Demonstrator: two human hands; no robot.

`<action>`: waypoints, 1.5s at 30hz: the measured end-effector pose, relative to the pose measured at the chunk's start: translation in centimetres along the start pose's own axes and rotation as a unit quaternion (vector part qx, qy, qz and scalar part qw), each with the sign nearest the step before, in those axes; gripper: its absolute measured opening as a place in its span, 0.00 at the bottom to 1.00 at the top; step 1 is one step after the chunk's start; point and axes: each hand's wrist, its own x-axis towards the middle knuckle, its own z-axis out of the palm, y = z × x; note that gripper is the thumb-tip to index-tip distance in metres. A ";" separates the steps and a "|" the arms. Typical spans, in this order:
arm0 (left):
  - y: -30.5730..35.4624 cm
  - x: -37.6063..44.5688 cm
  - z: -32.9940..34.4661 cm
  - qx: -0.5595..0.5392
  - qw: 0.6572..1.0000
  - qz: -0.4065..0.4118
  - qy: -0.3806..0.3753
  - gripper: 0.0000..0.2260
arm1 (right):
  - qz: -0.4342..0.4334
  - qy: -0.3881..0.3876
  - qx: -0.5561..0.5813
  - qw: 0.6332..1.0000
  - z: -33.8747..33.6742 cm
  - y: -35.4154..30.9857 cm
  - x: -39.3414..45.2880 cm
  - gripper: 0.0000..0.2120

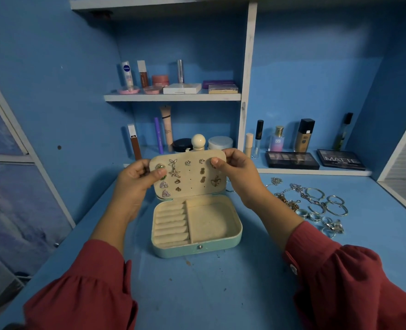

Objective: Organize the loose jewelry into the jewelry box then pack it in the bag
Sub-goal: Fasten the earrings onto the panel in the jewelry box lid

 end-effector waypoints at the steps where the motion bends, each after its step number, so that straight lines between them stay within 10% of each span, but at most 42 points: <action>1: 0.0 0.1 -0.1 -0.003 1.000 0.001 0.001 0.07 | 0.001 0.001 0.001 1.000 0.0 0.0 0.0 0.04; 45: -0.6 0.0 -0.6 0.030 1.000 -0.007 0.003 0.07 | 0.003 -0.033 0.023 0.999 -0.8 0.1 -0.4 0.01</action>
